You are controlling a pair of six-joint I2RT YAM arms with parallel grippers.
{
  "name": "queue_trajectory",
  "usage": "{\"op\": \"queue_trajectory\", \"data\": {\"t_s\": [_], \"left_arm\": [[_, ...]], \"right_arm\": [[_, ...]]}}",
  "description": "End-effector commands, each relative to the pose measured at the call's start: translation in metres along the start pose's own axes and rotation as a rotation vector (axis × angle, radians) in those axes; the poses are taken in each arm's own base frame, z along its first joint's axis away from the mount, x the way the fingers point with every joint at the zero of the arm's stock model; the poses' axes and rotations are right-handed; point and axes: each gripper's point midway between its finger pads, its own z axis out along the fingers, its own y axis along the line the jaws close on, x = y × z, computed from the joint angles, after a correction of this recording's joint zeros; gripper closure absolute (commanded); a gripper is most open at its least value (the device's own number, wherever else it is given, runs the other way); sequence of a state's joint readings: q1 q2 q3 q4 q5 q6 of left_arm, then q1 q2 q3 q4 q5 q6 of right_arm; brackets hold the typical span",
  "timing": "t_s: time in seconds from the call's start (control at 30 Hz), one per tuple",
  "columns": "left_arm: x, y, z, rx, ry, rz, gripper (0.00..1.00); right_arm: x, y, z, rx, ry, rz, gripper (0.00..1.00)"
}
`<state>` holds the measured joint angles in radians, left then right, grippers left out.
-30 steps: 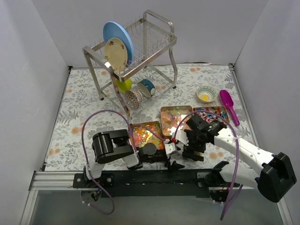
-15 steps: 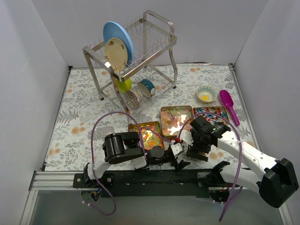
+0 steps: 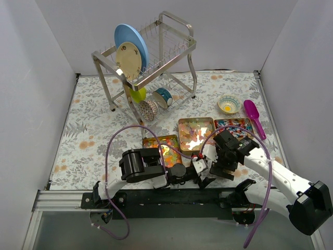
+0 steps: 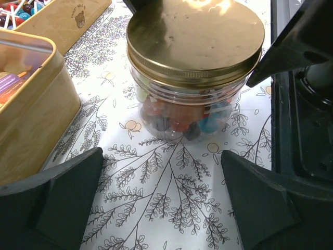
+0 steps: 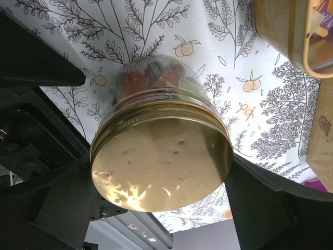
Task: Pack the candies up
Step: Pick up the bottle lid from the packing bottle.
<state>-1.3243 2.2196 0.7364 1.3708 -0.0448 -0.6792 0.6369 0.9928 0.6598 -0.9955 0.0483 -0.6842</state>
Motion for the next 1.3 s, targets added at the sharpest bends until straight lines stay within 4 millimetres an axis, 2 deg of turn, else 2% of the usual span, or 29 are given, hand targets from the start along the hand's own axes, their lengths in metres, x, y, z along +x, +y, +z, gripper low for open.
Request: {"op": "queue_trajectory", "data": {"t_s": [0.0, 0.13, 0.17, 0.33, 0.5, 0.9, 1.0, 1.13, 1.17, 1.27], "left_arm": [[-0.083, -0.005, -0.009, 0.026, -0.282, -0.001, 0.02], [-0.080, -0.009, -0.039, 0.052, -0.231, -0.009, 0.02], [-0.078, -0.016, -0.045, 0.096, -0.219, -0.002, 0.02], [-0.077, -0.013, -0.065, 0.092, -0.188, 0.020, 0.02], [-0.085, -0.017, -0.073, 0.121, -0.201, 0.037, 0.02], [-0.096, -0.023, -0.082, 0.155, -0.237, 0.066, 0.02], [-0.101, -0.023, -0.087, 0.157, -0.248, 0.062, 0.02], [-0.120, -0.025, -0.087, 0.166, -0.285, 0.058, 0.02], [-0.132, -0.025, -0.084, 0.169, -0.312, 0.053, 0.02], [-0.154, -0.012, -0.076, 0.109, -0.367, -0.020, 0.03]], "right_arm": [[-0.035, 0.024, 0.005, -0.139, -0.141, -0.143, 0.03], [-0.037, 0.023, 0.003, -0.126, -0.162, -0.149, 0.02], [-0.040, 0.021, 0.001, -0.116, -0.174, -0.150, 0.02], [-0.051, 0.019, -0.009, -0.110, -0.211, -0.105, 0.02], [-0.055, 0.013, -0.013, -0.084, -0.222, -0.100, 0.02], [-0.035, 0.019, -0.004, -0.086, -0.153, -0.092, 0.02], [-0.035, 0.020, -0.001, -0.087, -0.155, -0.071, 0.02], [-0.035, 0.028, -0.005, -0.139, -0.155, -0.075, 0.02], [-0.037, 0.026, -0.007, -0.122, -0.170, -0.080, 0.02], [-0.037, 0.025, -0.007, -0.112, -0.179, -0.093, 0.02]]}}
